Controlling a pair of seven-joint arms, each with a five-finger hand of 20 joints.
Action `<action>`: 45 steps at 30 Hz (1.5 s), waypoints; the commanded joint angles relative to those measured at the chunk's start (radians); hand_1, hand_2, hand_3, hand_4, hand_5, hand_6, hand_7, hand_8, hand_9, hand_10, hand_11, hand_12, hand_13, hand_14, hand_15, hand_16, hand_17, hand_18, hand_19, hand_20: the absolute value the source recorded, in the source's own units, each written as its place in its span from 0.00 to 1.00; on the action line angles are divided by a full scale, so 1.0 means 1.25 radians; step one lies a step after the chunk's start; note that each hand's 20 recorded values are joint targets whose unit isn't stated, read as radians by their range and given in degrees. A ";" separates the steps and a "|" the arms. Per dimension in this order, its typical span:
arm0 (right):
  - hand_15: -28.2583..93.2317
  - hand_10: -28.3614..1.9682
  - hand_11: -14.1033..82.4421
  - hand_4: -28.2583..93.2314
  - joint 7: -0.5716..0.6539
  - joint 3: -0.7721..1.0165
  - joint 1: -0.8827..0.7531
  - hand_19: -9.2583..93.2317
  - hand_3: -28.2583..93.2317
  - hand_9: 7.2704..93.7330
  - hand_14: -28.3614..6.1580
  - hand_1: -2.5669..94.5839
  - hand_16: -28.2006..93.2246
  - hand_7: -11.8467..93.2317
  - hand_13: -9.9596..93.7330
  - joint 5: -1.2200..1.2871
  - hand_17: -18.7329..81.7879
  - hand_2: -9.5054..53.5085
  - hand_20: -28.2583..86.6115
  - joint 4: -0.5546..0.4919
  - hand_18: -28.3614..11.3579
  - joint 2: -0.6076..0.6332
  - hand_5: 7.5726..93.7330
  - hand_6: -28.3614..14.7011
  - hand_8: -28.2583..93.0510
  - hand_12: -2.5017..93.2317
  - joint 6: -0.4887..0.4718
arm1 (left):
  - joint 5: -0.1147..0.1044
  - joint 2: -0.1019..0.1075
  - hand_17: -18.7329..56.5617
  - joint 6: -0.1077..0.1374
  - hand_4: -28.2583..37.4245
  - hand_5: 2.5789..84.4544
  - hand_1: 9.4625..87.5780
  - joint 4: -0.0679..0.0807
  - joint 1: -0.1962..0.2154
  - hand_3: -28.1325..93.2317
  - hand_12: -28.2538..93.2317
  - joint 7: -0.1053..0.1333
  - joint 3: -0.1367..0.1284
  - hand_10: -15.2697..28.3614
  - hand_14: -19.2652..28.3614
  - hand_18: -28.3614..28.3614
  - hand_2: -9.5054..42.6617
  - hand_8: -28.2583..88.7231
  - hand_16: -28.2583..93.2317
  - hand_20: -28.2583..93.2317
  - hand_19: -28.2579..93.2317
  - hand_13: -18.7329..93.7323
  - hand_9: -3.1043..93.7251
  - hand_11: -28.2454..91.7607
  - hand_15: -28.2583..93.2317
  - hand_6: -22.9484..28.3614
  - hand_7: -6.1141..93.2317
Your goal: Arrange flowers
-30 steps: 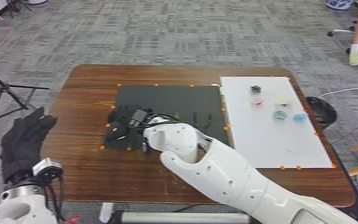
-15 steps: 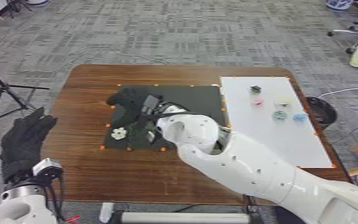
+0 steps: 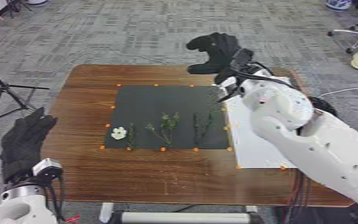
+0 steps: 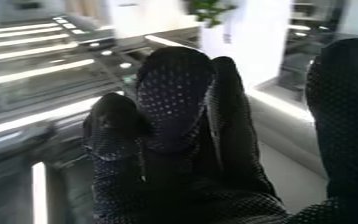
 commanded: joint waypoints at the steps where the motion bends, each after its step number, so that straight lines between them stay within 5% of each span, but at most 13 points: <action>1: 0.71 0.42 0.25 0.13 0.069 0.157 -0.208 1.00 0.75 0.61 0.68 0.35 0.48 0.22 0.91 -0.022 0.71 0.00 0.67 0.013 0.27 0.116 0.53 0.60 0.18 0.21 -0.002 | 0.001 -0.003 0.36 -0.006 0.01 0.61 0.19 -0.001 0.001 0.81 0.35 -0.003 -0.001 0.68 0.77 0.70 0.23 0.18 0.24 0.39 0.31 0.54 0.58 0.44 0.44 0.49 0.22; 11: 0.71 0.43 0.26 0.13 0.104 0.261 -0.349 1.00 0.76 0.63 0.69 0.38 0.48 0.24 0.91 -0.071 0.72 0.00 0.68 0.085 0.27 0.083 0.56 0.61 0.18 0.21 0.010 | -0.001 -0.001 0.36 -0.005 0.01 0.61 0.20 -0.001 0.002 0.81 0.35 -0.002 0.000 0.68 0.77 0.70 0.23 0.18 0.24 0.39 0.31 0.54 0.58 0.44 0.43 0.49 0.23; 12: 0.71 0.43 0.26 0.13 0.104 0.267 -0.361 1.00 0.75 0.63 0.70 0.38 0.48 0.24 0.92 -0.077 0.73 0.00 0.68 0.091 0.27 0.082 0.57 0.61 0.18 0.21 0.012 | 0.039 -0.013 0.36 -0.029 0.01 0.61 0.20 -0.042 0.065 0.81 0.35 0.006 -0.008 0.68 0.77 0.70 0.23 0.18 0.24 0.39 0.31 0.54 0.58 0.44 0.43 0.49 0.23; 14: 0.71 0.44 0.26 0.13 0.109 0.282 -0.381 1.00 0.76 0.64 0.70 0.38 0.48 0.24 0.92 -0.090 0.73 0.00 0.68 0.102 0.27 0.078 0.57 0.61 0.18 0.21 0.011 | 0.025 -0.008 0.36 -0.025 0.01 0.61 0.20 -0.039 0.057 0.81 0.35 0.016 0.001 0.68 0.77 0.70 0.23 0.18 0.23 0.39 0.31 0.54 0.58 0.44 0.43 0.49 0.23; 19: 0.72 0.45 0.27 0.13 0.119 0.326 -0.426 1.00 0.76 0.64 0.70 0.38 0.48 0.25 0.92 -0.104 0.73 0.00 0.69 0.122 0.27 0.070 0.57 0.62 0.18 0.21 -0.005 | 0.023 -0.005 0.36 -0.024 0.02 0.61 0.20 -0.038 0.052 0.81 0.35 0.016 0.004 0.68 0.77 0.70 0.23 0.18 0.24 0.39 0.31 0.54 0.58 0.44 0.44 0.48 0.23; 31: 0.72 0.46 0.27 0.12 0.135 0.374 -0.478 1.00 0.76 0.64 0.70 0.41 0.48 0.25 0.92 -0.127 0.73 0.00 0.69 0.136 0.28 0.061 0.57 0.63 0.17 0.21 -0.019 | 0.028 -0.009 0.36 -0.031 0.02 0.61 0.20 -0.040 0.053 0.81 0.35 0.014 0.003 0.68 0.77 0.70 0.22 0.18 0.24 0.39 0.31 0.54 0.58 0.44 0.44 0.48 0.23; 40: 0.73 0.51 0.30 0.11 0.148 0.354 -0.486 1.00 0.76 0.69 0.73 0.52 0.48 0.29 0.93 -0.148 0.75 0.00 0.70 0.150 0.31 0.053 0.63 0.68 0.16 0.21 0.000 | 0.034 -0.011 0.36 -0.033 0.02 0.61 0.21 -0.039 0.047 0.81 0.35 0.007 0.013 0.68 0.77 0.70 0.22 0.18 0.23 0.39 0.31 0.54 0.58 0.44 0.44 0.48 0.23; 45: 0.72 0.53 0.31 0.09 0.140 0.340 -0.478 1.00 0.72 0.73 0.75 0.58 0.48 0.30 0.94 -0.156 0.76 0.00 0.71 0.163 0.31 0.051 0.67 0.68 0.25 0.21 0.030 | 0.039 -0.008 0.36 -0.025 0.02 0.61 0.21 -0.040 0.043 0.81 0.35 0.003 0.017 0.68 0.77 0.70 0.22 0.18 0.23 0.39 0.31 0.54 0.58 0.44 0.44 0.48 0.22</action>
